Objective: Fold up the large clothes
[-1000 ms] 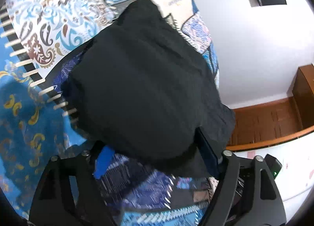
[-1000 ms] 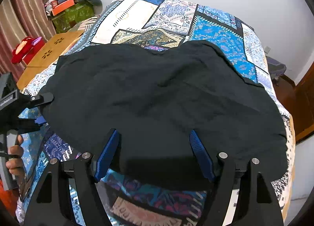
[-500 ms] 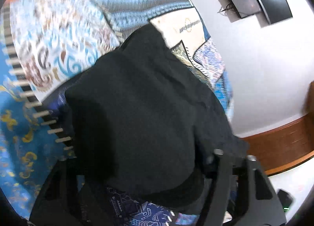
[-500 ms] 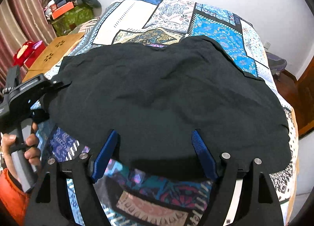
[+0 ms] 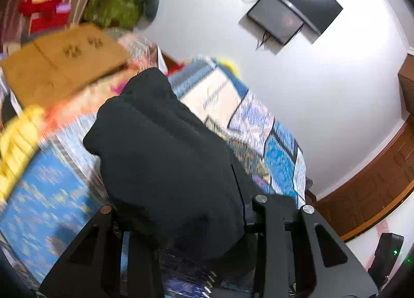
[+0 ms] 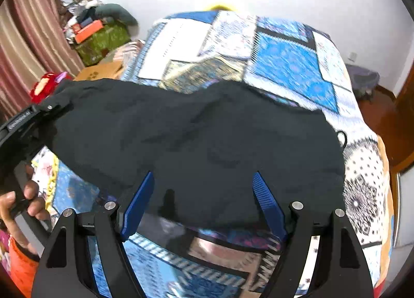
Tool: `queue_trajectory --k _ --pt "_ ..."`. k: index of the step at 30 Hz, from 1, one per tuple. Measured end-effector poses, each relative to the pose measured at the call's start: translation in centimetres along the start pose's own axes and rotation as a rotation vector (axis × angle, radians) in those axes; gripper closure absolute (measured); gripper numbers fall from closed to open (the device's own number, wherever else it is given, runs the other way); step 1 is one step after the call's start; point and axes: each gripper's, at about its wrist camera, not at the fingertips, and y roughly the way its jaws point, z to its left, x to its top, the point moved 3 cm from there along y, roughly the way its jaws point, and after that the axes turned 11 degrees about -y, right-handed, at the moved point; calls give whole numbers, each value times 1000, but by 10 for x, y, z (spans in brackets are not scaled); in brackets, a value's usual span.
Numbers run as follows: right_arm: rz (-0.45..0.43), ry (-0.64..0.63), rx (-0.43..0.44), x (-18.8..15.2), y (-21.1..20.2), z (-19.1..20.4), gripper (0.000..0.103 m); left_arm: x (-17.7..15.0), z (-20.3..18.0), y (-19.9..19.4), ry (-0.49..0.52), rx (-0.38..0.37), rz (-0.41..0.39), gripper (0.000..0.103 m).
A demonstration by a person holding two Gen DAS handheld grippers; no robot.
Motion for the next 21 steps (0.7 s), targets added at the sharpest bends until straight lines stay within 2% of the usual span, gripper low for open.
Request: queue_trajectory --k 4,8,11,14,16,19,21 --pt "10 -24 77 11 19 29 27 23 -13 -35 103 11 -104 70" --pt "55 -79 153 12 52 67 27 32 -35 -56 220 13 -152 70" --pt "103 -125 180 10 80 94 26 27 -50 -59 295 -16 -139 70" --pt "134 -220 143 8 93 108 25 18 -58 -48 296 -72 -71 71" --pt "142 -265 164 7 90 107 27 11 -64 -43 337 -58 -76 71" --pt "125 -218 230 3 72 83 27 -1 -76 -39 386 -67 -72 71" --pt "102 -157 193 -3 57 58 27 -12 -87 -36 413 -84 -62 71"
